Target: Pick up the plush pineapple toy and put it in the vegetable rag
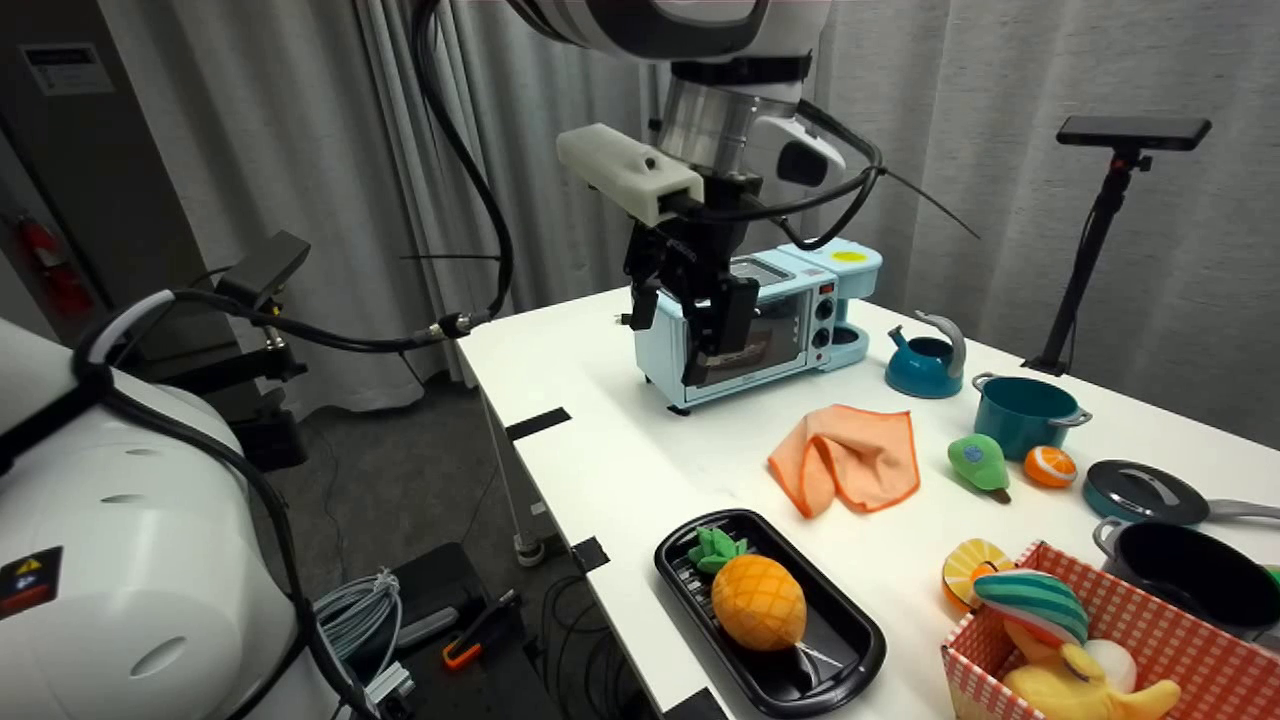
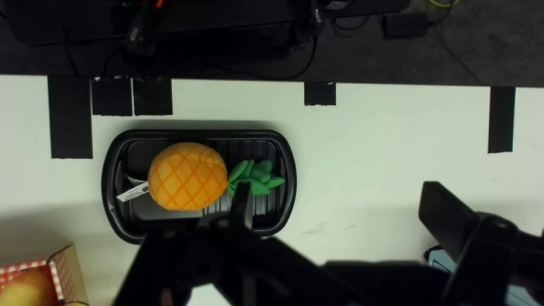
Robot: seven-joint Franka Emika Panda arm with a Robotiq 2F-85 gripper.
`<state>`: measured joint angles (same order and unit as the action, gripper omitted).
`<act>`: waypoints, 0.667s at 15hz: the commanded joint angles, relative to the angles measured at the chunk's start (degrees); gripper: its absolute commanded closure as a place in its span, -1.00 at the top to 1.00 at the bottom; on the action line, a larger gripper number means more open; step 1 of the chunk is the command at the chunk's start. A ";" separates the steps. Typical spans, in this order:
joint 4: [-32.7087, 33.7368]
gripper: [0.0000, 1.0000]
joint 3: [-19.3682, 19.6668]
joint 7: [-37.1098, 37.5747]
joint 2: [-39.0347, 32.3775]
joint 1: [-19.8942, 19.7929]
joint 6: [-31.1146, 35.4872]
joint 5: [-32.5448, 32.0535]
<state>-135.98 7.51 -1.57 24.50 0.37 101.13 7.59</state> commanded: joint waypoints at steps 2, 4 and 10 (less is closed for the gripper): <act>0.43 1.00 -1.33 -0.40 -0.46 -1.49 0.57 -0.08; 1.01 1.00 -1.64 -0.10 -0.92 -1.97 2.40 -1.55; 1.26 1.00 -1.05 0.13 -4.08 -4.63 11.25 -7.99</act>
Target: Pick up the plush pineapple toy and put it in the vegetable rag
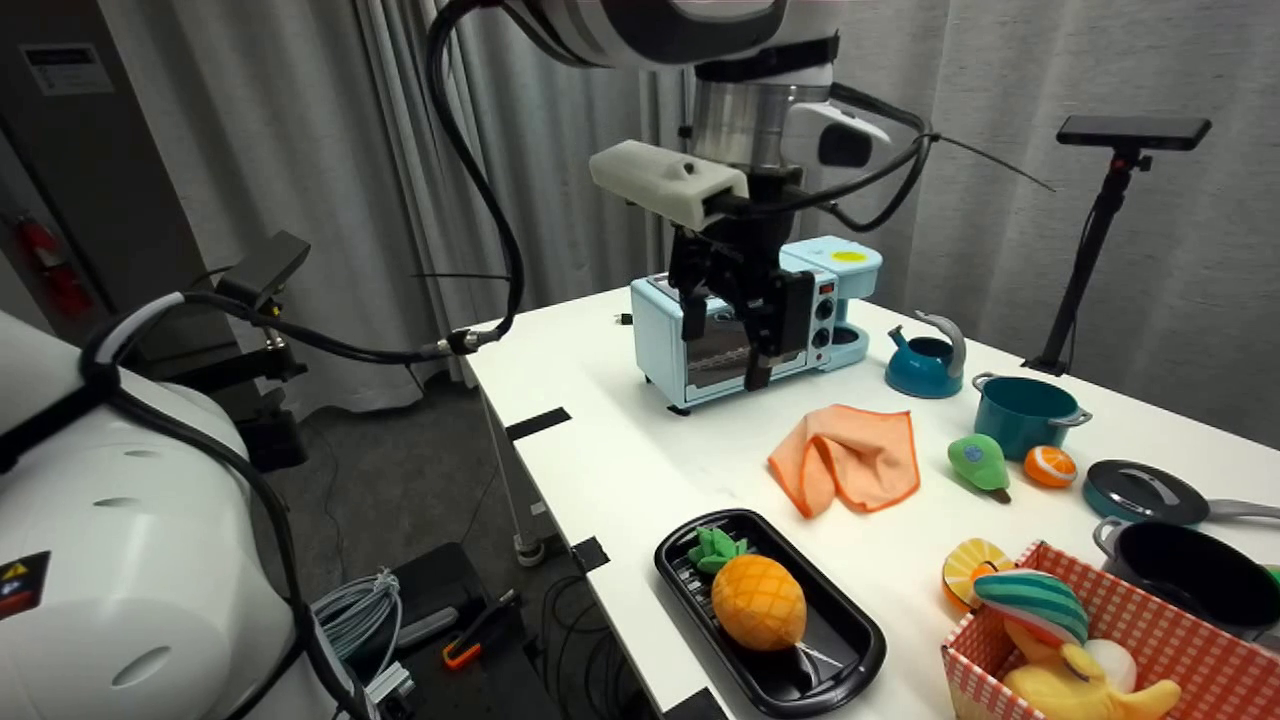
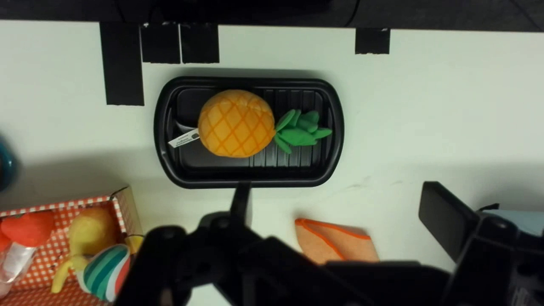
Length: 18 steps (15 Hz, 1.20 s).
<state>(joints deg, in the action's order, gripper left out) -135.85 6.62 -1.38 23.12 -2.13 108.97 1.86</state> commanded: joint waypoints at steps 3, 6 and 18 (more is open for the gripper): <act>0.97 1.00 1.06 -0.40 -6.23 -3.78 8.62 -3.23; 1.03 1.00 2.30 -0.56 -10.98 -5.25 14.21 -3.37; 0.85 1.00 3.10 -0.95 -31.26 -6.59 26.21 -3.01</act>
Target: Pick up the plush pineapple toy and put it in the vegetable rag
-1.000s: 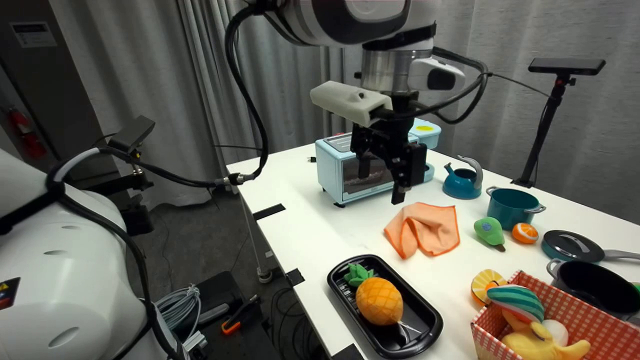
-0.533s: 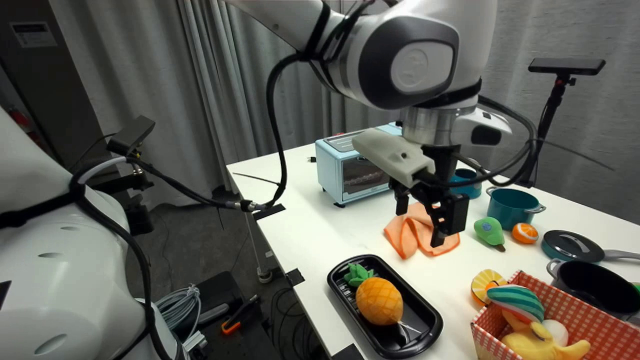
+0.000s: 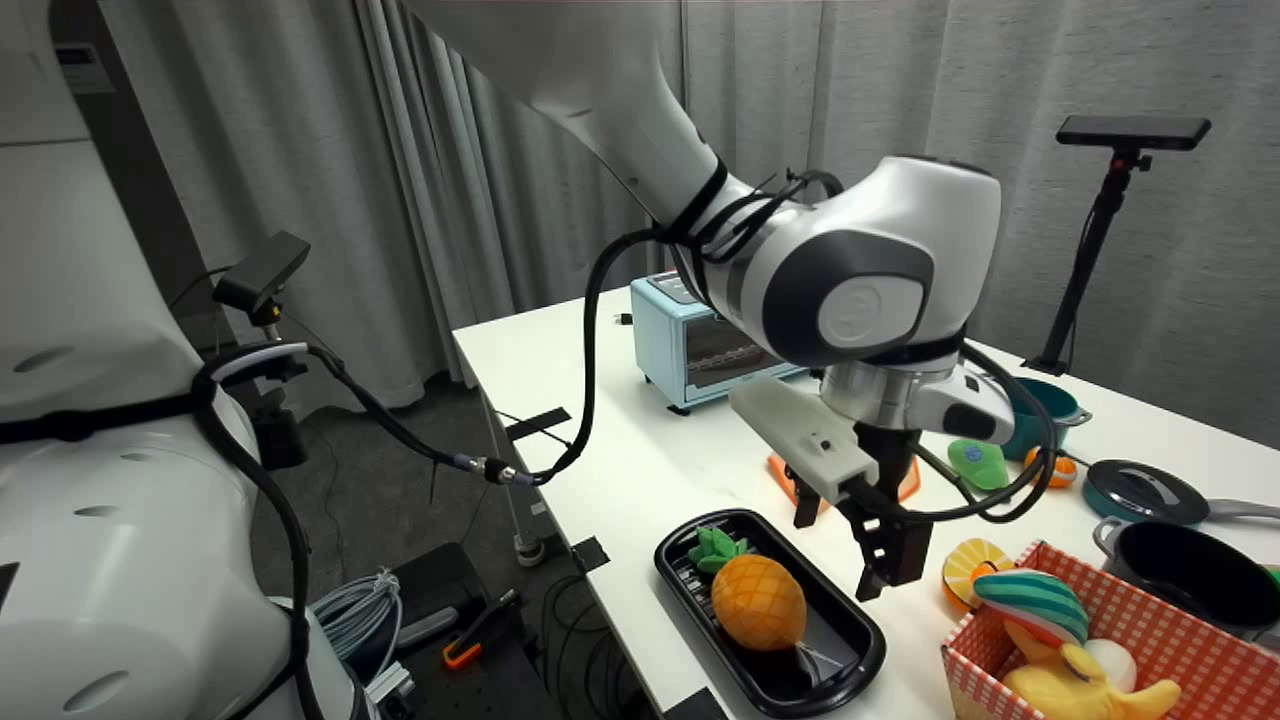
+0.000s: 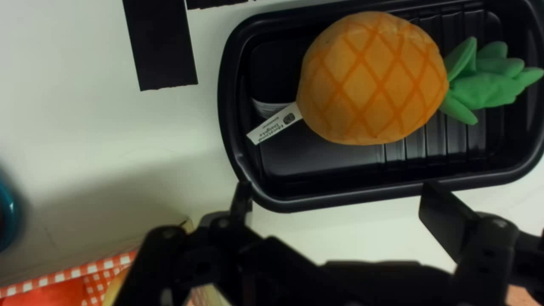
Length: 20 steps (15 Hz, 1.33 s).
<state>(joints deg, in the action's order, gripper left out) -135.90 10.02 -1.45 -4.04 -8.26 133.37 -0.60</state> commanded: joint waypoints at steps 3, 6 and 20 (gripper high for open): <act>1.15 1.00 -1.14 -2.22 -7.53 -0.29 3.41 0.59; 1.57 1.00 -2.41 -3.62 -9.55 -0.26 4.14 1.47; -2.97 0.21 -5.44 -2.58 -10.26 0.93 4.47 2.33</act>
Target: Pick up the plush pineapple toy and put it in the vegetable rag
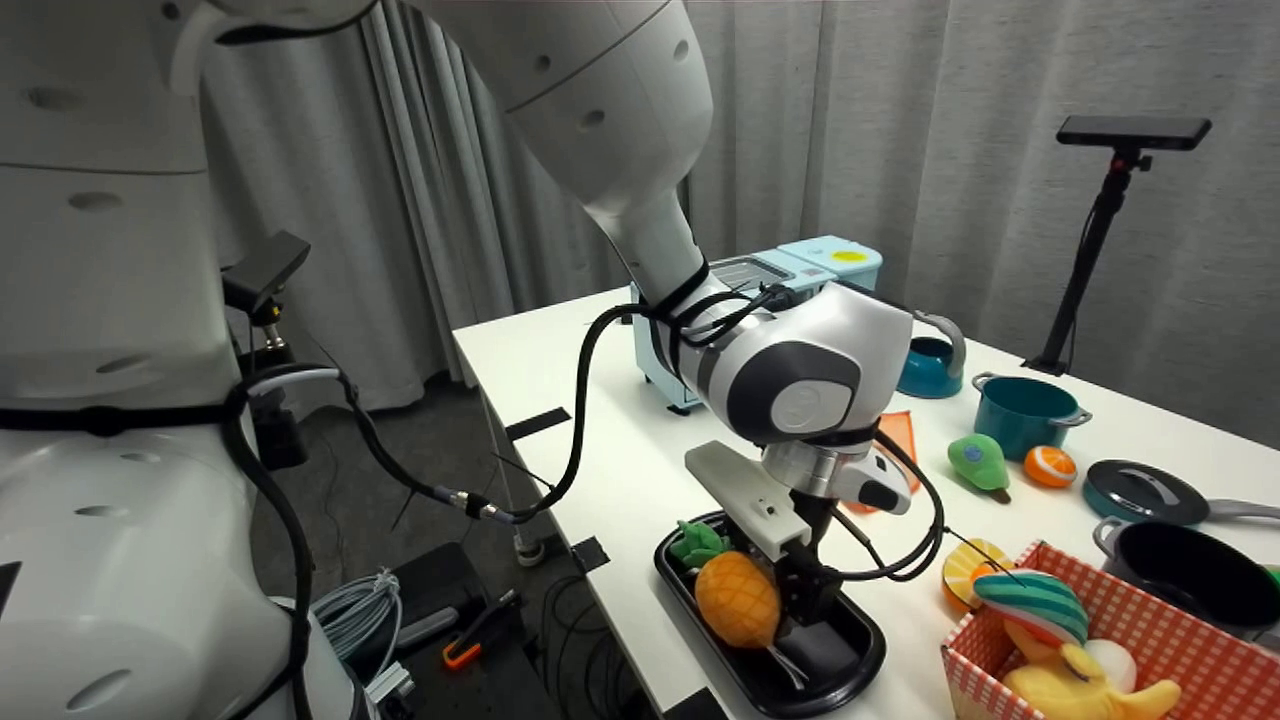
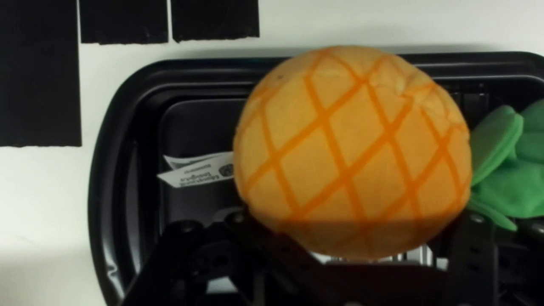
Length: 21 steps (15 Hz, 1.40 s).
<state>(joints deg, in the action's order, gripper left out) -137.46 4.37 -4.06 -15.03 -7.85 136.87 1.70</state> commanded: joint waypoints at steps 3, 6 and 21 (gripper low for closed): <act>-1.55 -0.22 0.31 0.82 0.96 0.63 0.84 0.00; -1.64 -0.63 0.18 0.52 2.41 0.60 0.15 0.31; 1.07 -0.91 1.27 1.31 26.16 0.17 1.96 -10.38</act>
<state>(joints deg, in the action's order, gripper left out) -137.41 4.82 -3.69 6.92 -6.97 137.29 -5.86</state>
